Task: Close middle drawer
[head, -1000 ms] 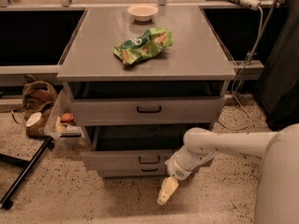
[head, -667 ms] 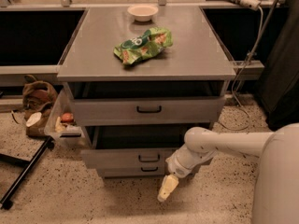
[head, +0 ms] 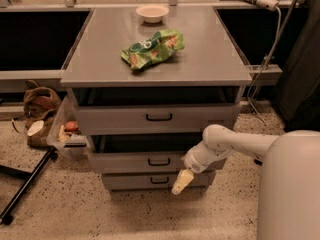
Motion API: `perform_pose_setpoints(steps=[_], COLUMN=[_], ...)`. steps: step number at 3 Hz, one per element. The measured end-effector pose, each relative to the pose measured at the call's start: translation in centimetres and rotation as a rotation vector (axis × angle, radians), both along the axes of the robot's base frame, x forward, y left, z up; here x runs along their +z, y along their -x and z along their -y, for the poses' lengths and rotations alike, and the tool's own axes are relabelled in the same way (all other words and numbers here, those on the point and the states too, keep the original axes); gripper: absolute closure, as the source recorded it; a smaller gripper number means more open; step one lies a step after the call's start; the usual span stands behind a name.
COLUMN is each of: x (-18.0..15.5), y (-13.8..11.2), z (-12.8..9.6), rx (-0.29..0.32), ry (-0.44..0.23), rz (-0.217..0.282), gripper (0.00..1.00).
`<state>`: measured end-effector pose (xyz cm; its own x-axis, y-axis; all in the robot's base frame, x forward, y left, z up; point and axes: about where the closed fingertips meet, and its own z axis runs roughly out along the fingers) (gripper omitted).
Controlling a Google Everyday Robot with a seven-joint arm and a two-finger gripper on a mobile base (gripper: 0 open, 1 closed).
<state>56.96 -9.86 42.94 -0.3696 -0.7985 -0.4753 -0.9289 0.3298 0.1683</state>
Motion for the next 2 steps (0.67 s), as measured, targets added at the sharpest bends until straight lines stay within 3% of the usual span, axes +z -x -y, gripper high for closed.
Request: perform_pose_setpoints(steps=[1, 2], x=[-1.1, -1.3], y=[-3.4, -4.5], z=[0.1, -0.4], rx=[-0.010, -0.009], ry=[0.011, 0.008], rz=[-0.009, -0.006], gripper=[0.00, 0.00])
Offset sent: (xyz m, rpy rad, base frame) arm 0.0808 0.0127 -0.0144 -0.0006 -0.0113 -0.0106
